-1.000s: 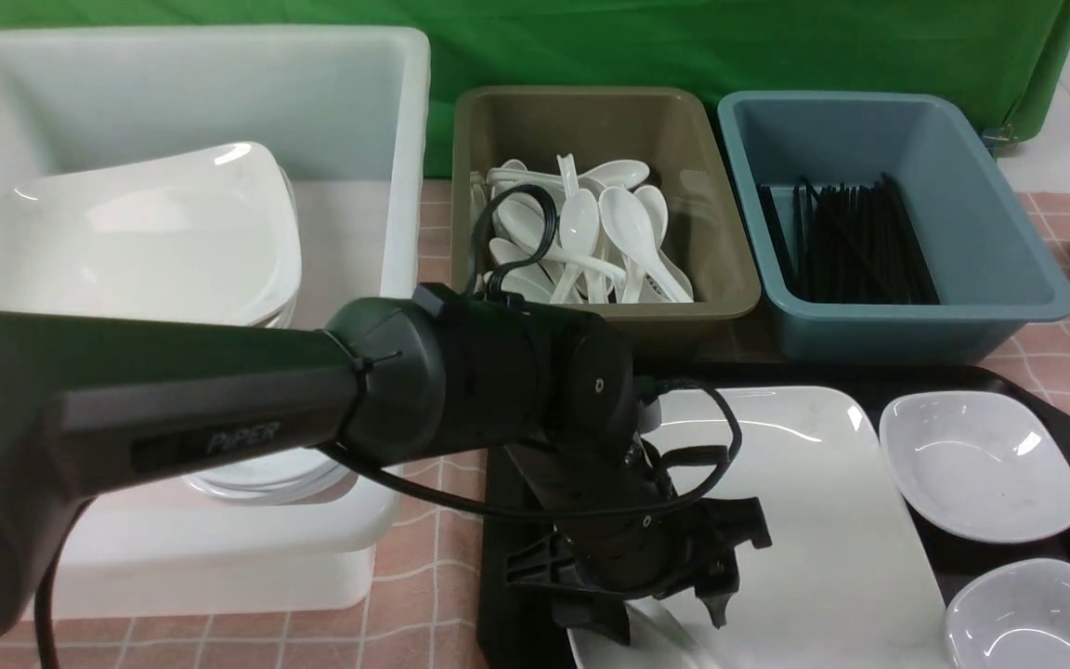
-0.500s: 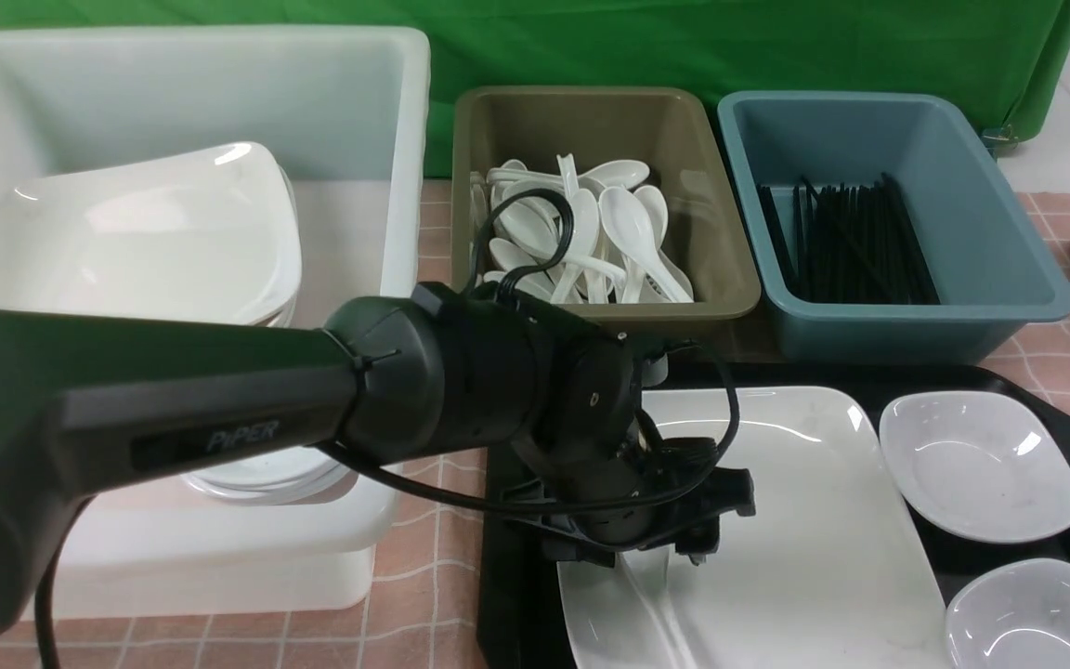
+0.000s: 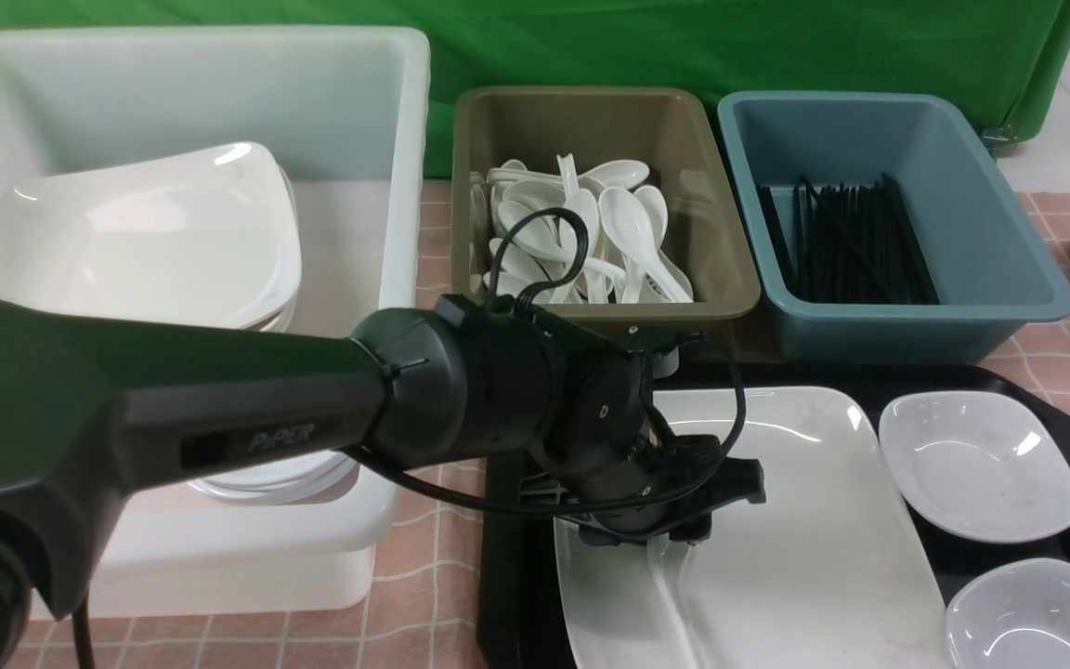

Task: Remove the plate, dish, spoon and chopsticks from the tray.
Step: Use the left arm to grab a soup spoon from the plate, then use the left arm to put the soup spoon into the small storage box in the middle

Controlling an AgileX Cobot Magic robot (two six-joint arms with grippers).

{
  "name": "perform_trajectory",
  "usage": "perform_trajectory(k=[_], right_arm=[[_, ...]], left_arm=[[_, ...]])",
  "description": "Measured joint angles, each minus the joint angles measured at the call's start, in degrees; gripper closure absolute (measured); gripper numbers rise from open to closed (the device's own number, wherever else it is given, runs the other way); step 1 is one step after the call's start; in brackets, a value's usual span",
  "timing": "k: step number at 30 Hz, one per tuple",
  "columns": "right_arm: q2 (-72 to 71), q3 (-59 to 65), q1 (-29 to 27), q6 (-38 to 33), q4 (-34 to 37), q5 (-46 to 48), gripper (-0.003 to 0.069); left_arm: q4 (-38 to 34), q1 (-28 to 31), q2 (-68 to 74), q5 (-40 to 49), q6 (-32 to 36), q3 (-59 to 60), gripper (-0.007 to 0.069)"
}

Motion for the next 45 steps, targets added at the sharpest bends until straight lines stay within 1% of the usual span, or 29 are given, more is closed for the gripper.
perform_trajectory(k=[1, 2, 3, 5, 6, 10, 13, 17, 20, 21, 22, 24, 25, 26, 27, 28, 32, 34, 36, 39, 41, 43, 44, 45], right_arm=[[0.00, 0.00, 0.00, 0.00, 0.00, 0.00, 0.0491], [0.00, 0.00, 0.00, 0.00, 0.00, 0.00, 0.0491], [0.00, 0.00, 0.00, 0.00, 0.00, 0.00, 0.0489], [0.00, 0.00, 0.00, 0.00, 0.00, 0.00, 0.0486], [0.00, 0.00, 0.00, 0.00, 0.00, 0.00, 0.0484], [0.00, 0.00, 0.00, 0.00, 0.00, 0.00, 0.0482], [0.00, 0.00, 0.00, 0.00, 0.00, 0.00, 0.0481], [0.00, 0.00, 0.00, 0.00, 0.00, 0.02, 0.0481], [0.00, 0.00, 0.00, 0.00, 0.00, 0.02, 0.0481], [0.00, 0.00, 0.00, 0.00, 0.00, 0.02, 0.0481], [0.00, 0.00, 0.00, 0.00, 0.18, 0.02, 0.0481], [0.00, 0.00, 0.00, 0.00, 0.42, 0.06, 0.0476], [0.00, 0.00, 0.00, 0.00, 0.42, 0.06, 0.0476], [0.00, 0.00, 0.00, 0.00, 0.66, 0.06, 0.0472], [0.00, 0.00, 0.00, 0.00, 0.66, 0.06, 0.0471], [0.00, 0.00, 0.00, 0.00, 0.79, 0.06, 0.0466], [0.00, 0.00, 0.00, 0.13, 1.05, 0.06, 0.0461], [0.00, 0.00, 0.00, 1.12, 1.13, 0.32, 0.0457], [0.00, 0.00, 0.00, 2.44, 1.13, 1.28, 0.0453], [0.00, 0.00, 0.00, 2.83, 1.19, 2.58, 0.0447], [0.00, 0.00, 0.00, 2.97, 1.24, 3.04, 0.0441], [0.00, 0.00, 0.00, 2.97, 1.24, 3.29, 0.0439], [0.00, 0.00, 0.00, 2.97, 1.24, 3.79, 0.0436], [0.00, 0.00, 0.00, 2.97, 1.24, 4.35, 0.0435]], left_arm=[[0.00, 0.00, 0.00, 0.01, 0.08, 0.00, 0.0387], [0.04, 0.00, 0.00, 0.01, 0.28, 0.00, 0.0410], [0.20, 0.00, 0.00, 0.38, 1.22, 0.00, 0.0468], [0.31, 0.00, 0.00, 0.81, 2.11, 0.00, 0.0550], [0.48, 0.00, -0.28, 0.97, 2.35, 0.00, 0.0568], [1.29, 0.06, -1.83, 2.77, 2.66, 0.20, 0.0570], [2.42, 1.29, -6.00, 2.98, 2.73, -0.04, 0.0570], [2.78, 5.89, -12.02, 2.77, 3.44, -5.00, 0.0570], [2.89, 10.33, -13.15, 3.00, 7.73, -12.59, 0.0570], [2.89, 10.33, -13.08, 3.00, 8.03, -13.14, 0.0570], [2.89, 12.60, -12.12, 4.15, 10.73, -17.43, 0.0570], [2.89, 14.87, -9.87, 5.75, 13.12, -22.85, 0.0570], [2.89, 15.07, -9.58, 5.75, 13.12, -23.37, 0.0570], [2.89, 16.61, -7.06, 6.77, 15.01, -27.73, 0.0570], [2.89, 16.78, -6.72, 6.85, 15.21, -27.73, 0.0570], [2.83, 18.00, -3.90, 7.12, 16.84, -31.04, 0.0570], [3.16, 19.53, 2.60, 7.26, 19.76, -36.45, 0.0568], [3.75, 19.79, 4.26, 6.78, 20.74, -37.26, 0.0564], [4.77, 19.90, 7.06, 5.07, 22.25, -37.74, 0.0540], [4.96, 19.94, 9.01, 4.25, 22.51, -37.80, 0.0466], [5.19, 20.04, 9.52, 4.56, 22.51, -37.80, 0.0381], [5.67, 20.08, 9.52, 4.99, 22.57, -37.81, 0.0315], [5.93, 20.15, 9.26, 5.75, 22.57, -37.96, 0.0260], [6.01, 20.15, 8.90, 6.65, 22.57, -37.96, 0.0225]])
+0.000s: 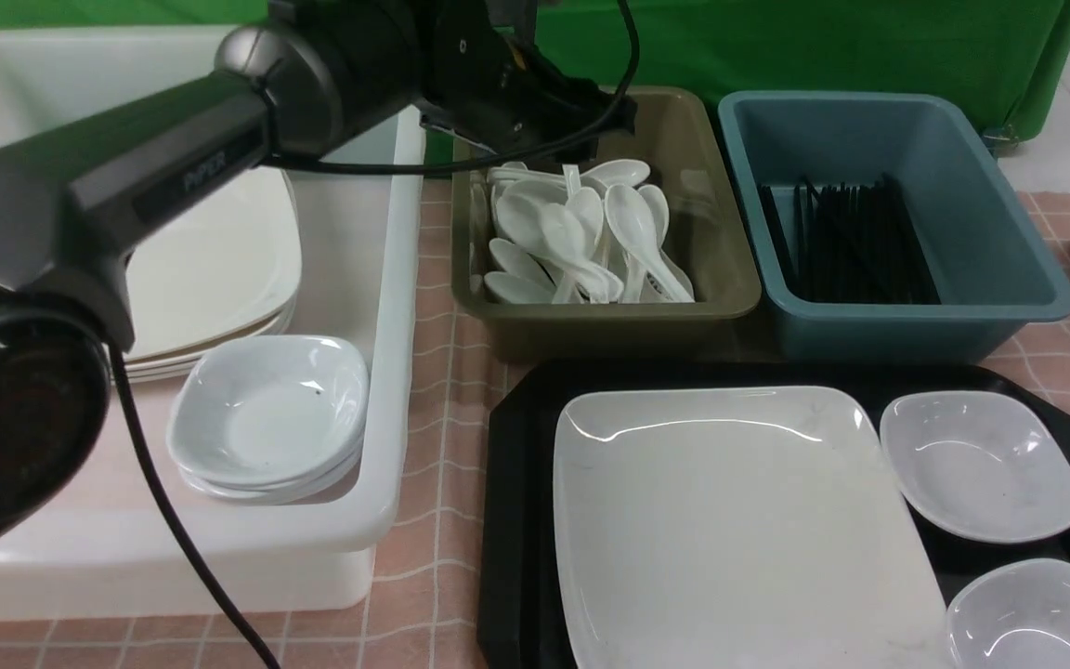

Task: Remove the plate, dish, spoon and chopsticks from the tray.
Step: Use the left arm to put the soup spoon into the small storage box in the middle, then use the right arm to grab a small plate from the dinner plate

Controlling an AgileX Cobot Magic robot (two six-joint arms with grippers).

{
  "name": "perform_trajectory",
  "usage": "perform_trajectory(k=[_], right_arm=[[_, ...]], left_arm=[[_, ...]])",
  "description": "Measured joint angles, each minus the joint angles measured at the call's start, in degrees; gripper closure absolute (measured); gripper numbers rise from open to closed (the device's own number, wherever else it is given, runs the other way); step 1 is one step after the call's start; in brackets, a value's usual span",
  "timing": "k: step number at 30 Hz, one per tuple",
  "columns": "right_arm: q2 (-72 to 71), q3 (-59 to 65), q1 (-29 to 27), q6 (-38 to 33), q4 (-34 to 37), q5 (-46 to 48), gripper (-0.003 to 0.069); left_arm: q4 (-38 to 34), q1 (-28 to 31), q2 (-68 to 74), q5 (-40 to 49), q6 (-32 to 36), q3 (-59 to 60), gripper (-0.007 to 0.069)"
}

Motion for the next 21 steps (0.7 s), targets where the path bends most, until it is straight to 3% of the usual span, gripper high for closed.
perform_trajectory(k=[3, 7, 11, 14, 16, 18, 20, 21], right_arm=[[0.00, 0.00, 0.00, 0.00, 0.02, 2.14, 0.0430], [0.00, 0.00, 0.00, 0.00, 0.02, 3.87, 0.0424], [0.74, 0.00, 0.00, -0.08, 0.02, 6.75, 0.0424], [5.94, 0.00, 0.00, -0.66, 0.06, 9.37, 0.0422], [10.96, 0.00, 0.00, -1.61, 0.01, 9.32, 0.0426], [16.04, 0.00, 0.00, -2.56, 0.01, 9.20, 0.0482], [21.57, 0.00, 0.00, -4.96, 0.01, 9.01, 0.0587], [22.09, 0.00, 0.00, -4.96, 0.01, 9.01, 0.0587]], left_arm=[[0.00, 0.07, -1.94, 3.99, 0.00, 0.00, 0.0159], [0.00, 0.12, -5.50, 9.66, 0.29, 0.00, 0.0158], [-0.14, 0.14, -12.14, 20.82, 5.12, -0.04, 0.0289], [1.93, 0.14, -18.34, 29.25, 11.09, -0.12, 0.0505], [4.14, 0.14, -20.65, 33.05, 12.02, -0.19, 0.0587], [5.27, 0.25, -22.48, 34.46, 12.02, 0.99, 0.0616], [5.15, 0.32, -24.79, 34.99, 12.02, 4.31, 0.0620], [5.08, 0.32, -25.06, 34.99, 12.02, 4.75, 0.0620]])
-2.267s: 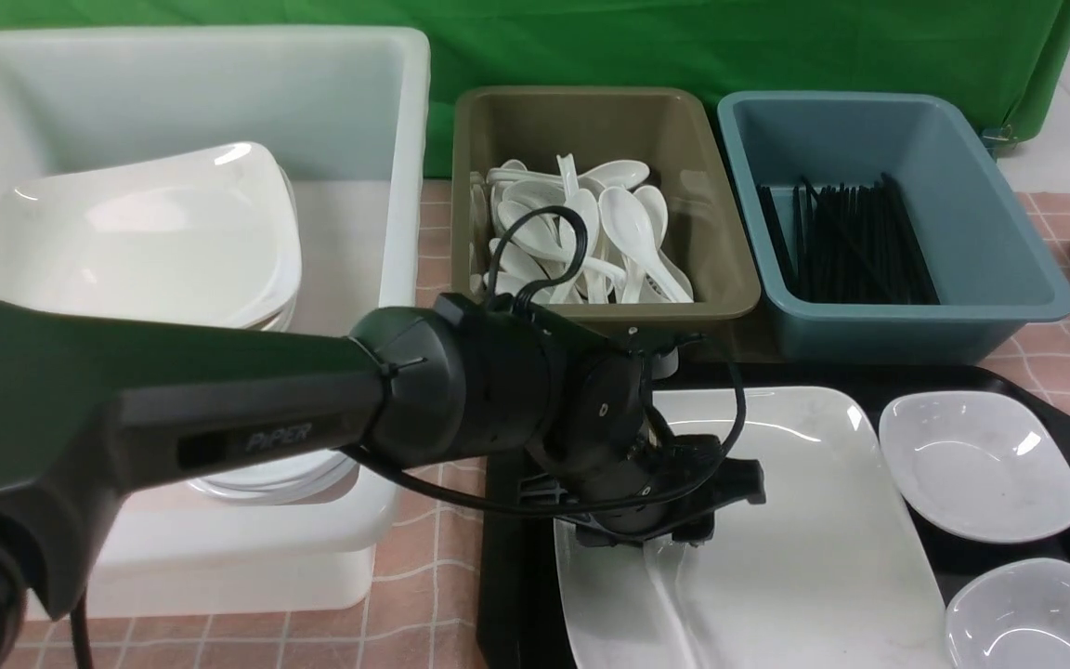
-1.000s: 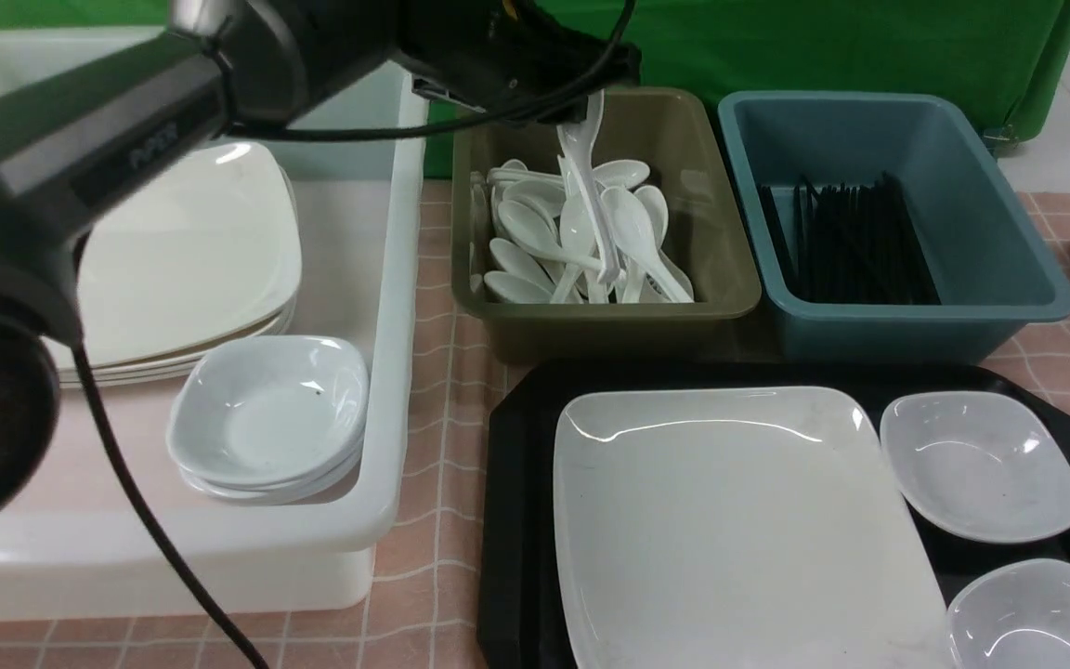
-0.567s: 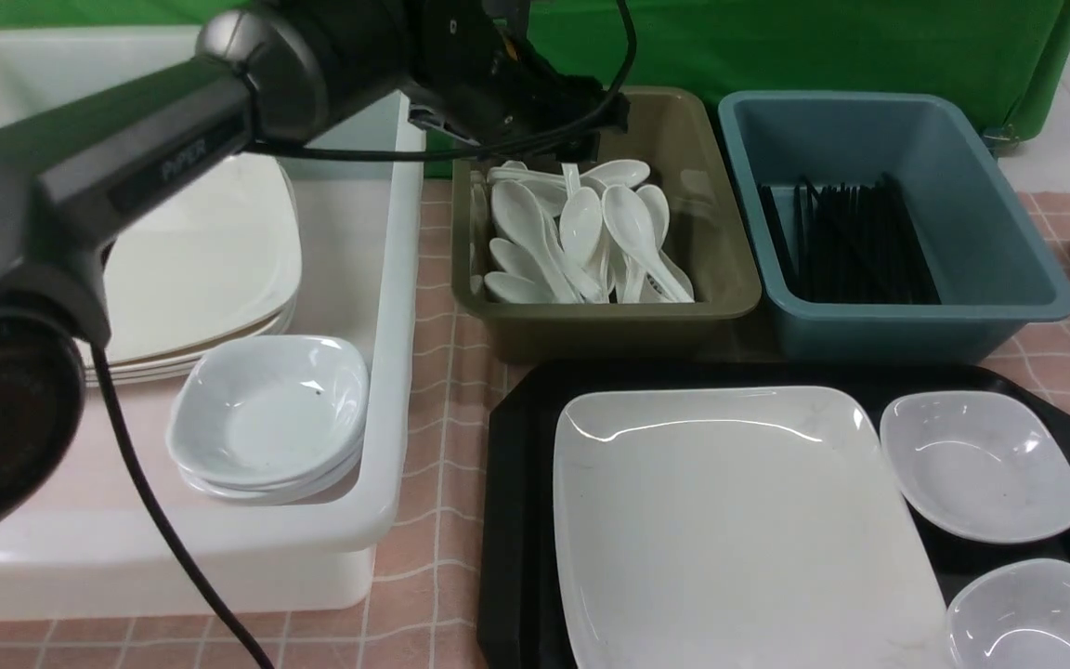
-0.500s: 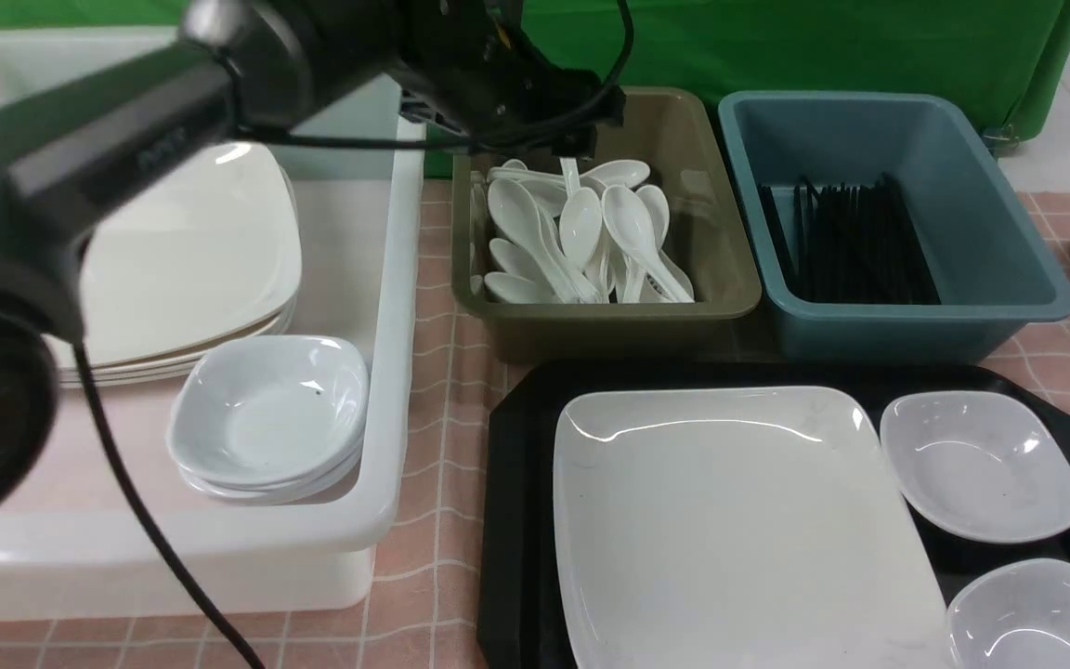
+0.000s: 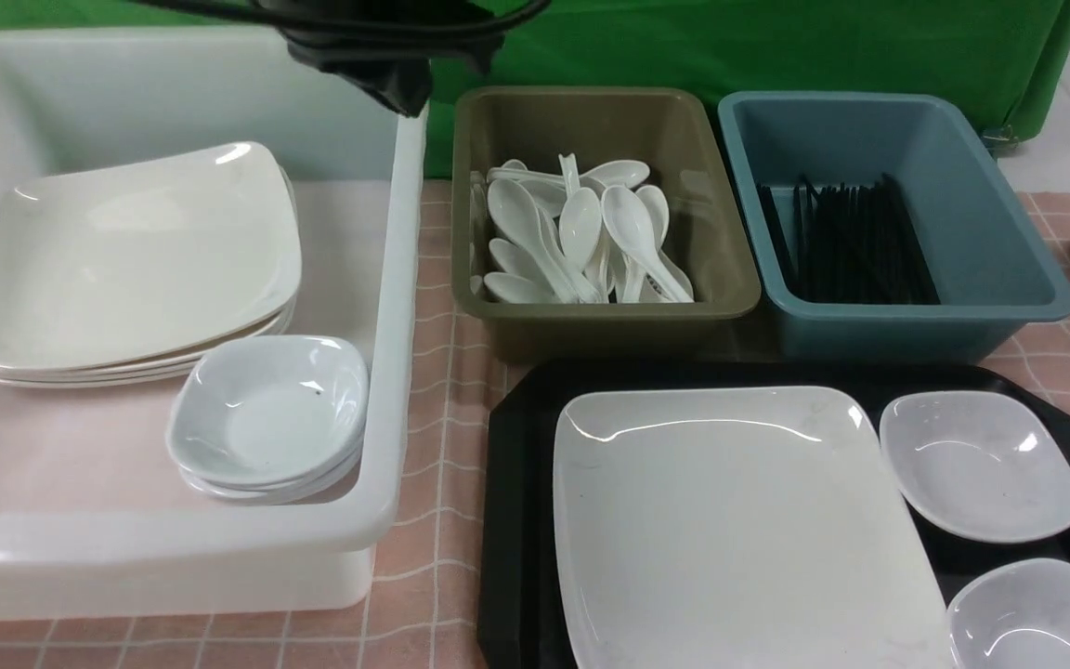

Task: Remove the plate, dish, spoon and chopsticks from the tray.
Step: Use the right arm to grab a small plate from the dinner plate

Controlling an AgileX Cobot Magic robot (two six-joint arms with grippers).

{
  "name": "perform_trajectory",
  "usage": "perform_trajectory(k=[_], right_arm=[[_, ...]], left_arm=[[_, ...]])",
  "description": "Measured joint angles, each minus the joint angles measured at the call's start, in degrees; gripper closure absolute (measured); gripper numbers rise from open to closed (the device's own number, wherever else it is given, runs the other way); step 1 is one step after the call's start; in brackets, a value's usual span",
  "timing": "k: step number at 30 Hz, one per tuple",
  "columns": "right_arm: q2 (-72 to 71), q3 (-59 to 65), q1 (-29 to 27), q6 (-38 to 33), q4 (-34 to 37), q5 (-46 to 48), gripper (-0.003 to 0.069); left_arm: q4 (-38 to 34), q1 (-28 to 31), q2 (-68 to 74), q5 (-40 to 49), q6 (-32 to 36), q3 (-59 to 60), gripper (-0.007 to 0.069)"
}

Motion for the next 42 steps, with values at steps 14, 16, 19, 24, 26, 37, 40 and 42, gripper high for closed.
perform_trajectory(k=[14, 16, 19, 24, 26, 37, 40, 42], right_arm=[[21.47, 0.00, 0.77, -1.03, -0.36, -12.37, 0.0347], [24.48, 0.00, 1.90, -1.03, -1.53, -16.24, 0.0321], [30.77, 0.00, 4.99, 0.33, -7.17, -21.92, 0.0308], [38.53, 0.00, 9.18, 6.98, -16.14, -23.72, 0.0307], [40.11, -0.05, 9.89, 7.85, -17.66, -24.17, 0.0307], [42.73, -7.10, 11.06, 9.00, -19.64, -17.21, 0.0483], [41.23, -9.68, 11.06, 8.16, -19.83, -13.37, 0.0517], [39.90, -11.85, 11.06, 7.45, -20.10, -10.17, 0.0539]], left_arm=[[-5.83, 0.00, -30.67, -9.87, -3.96, 45.24, 0.0620], [-5.96, 0.00, -34.73, -10.49, -5.38, 49.56, 0.0620], [-5.91, 0.00, -39.88, -9.62, -6.45, 52.19, 0.0620], [-6.14, 0.00, -43.43, -9.68, -6.59, 52.25, 0.0620], [-6.28, 0.00, -43.65, -9.63, -6.59, 52.25, 0.0620], [-6.80, 0.00, -43.83, -9.58, -6.59, 52.25, 0.0620], [-6.80, 0.00, -43.83, -9.58, -6.59, 52.25, 0.0620], [-6.80, 0.00, -43.83, -9.58, -6.59, 52.25, 0.0620]])
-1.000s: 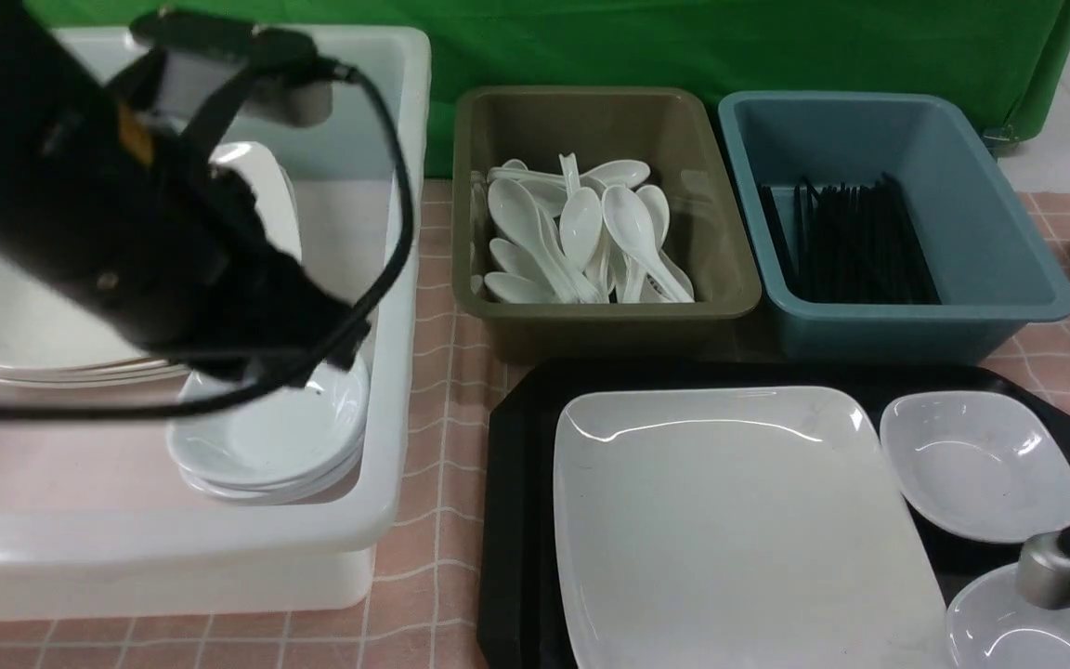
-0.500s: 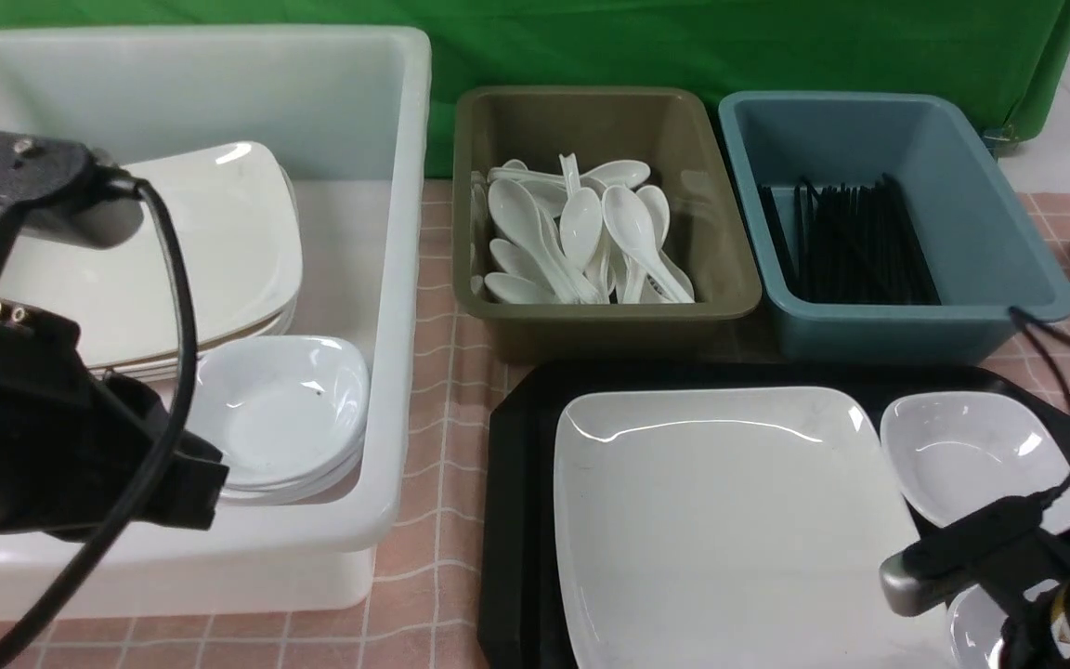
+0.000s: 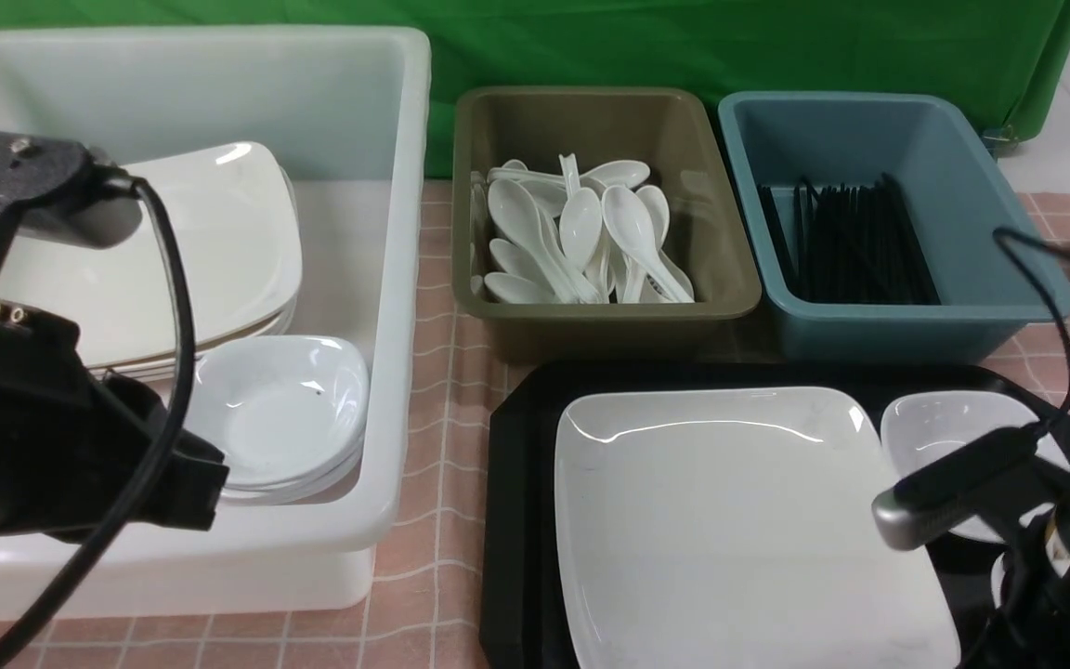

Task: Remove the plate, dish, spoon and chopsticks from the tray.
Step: Use the right arm to grab a small plate from the dinner plate, then use the right arm to put the small plate into the large storage box on the left

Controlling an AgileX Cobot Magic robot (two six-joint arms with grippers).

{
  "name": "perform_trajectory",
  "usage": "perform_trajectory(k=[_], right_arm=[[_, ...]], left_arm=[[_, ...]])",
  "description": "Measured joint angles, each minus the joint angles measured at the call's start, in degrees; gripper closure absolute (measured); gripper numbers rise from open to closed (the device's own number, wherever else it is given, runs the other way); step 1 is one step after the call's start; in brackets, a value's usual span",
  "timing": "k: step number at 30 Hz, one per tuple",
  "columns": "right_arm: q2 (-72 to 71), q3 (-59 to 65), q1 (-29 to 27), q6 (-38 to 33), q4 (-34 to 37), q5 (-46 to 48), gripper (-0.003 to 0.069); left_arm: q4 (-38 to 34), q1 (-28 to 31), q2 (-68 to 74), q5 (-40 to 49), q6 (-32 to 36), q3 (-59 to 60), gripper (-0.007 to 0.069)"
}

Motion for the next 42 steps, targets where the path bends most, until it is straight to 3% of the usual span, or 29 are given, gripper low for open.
perform_trajectory(k=[5, 13, 15, 18, 19, 21, 24, 27, 32, 36, 42], right_arm=[[-4.08, -5.95, 0.07, -0.93, 0.70, 6.74, 0.0578], [-11.02, -17.66, 0.11, -3.69, 1.94, 10.58, 0.0578], [-12.16, -22.82, 0.11, -7.76, 7.73, 10.06, 0.0578], [-11.78, -27.59, 0.31, -17.72, 22.17, 5.46, 0.0578], [-11.03, -29.19, 0.93, -23.08, 29.54, 3.45, 0.0578], [-9.14, -31.22, 2.93, -28.89, 37.77, 0.23, 0.0578], [-2.98, -35.82, 9.62, -37.80, 44.67, -5.95, 0.0578], [2.56, -39.52, 13.84, -41.55, 45.30, -9.16, 0.0578], [20.50, -53.01, 22.27, -50.65, 42.17, -14.97, 0.0578], [30.13, -60.78, 24.86, -51.83, 33.73, -17.44, 0.0578], [42.01, -67.83, 25.56, -52.10, 22.19, -18.96, 0.0571]], left_arm=[[2.16, 0.00, 0.00, 0.20, -0.05, 0.00, 0.0620], [14.10, 0.00, 0.00, 2.71, -6.65, -5.24, 0.0620], [17.98, 0.60, 0.00, 3.49, -8.28, -8.58, 0.0620], [21.11, 3.79, 0.00, 3.71, -8.86, -11.74, 0.0620], [22.17, 6.15, 0.00, 3.81, -8.86, -12.58, 0.0620], [22.67, 10.11, 0.00, 4.55, -8.48, -13.82, 0.0620], [19.44, 20.04, 0.47, 5.94, -3.85, -15.44, 0.0620], [13.81, 26.92, 1.12, 6.28, 1.11, -15.51, 0.0620], [-5.60, 41.18, 4.01, 7.17, 11.83, -15.51, 0.0620], [-9.53, 44.12, 5.35, 7.22, 14.42, -15.51, 0.0620], [-9.62, 44.52, 5.78, 7.55, 15.25, -15.51, 0.0620]])
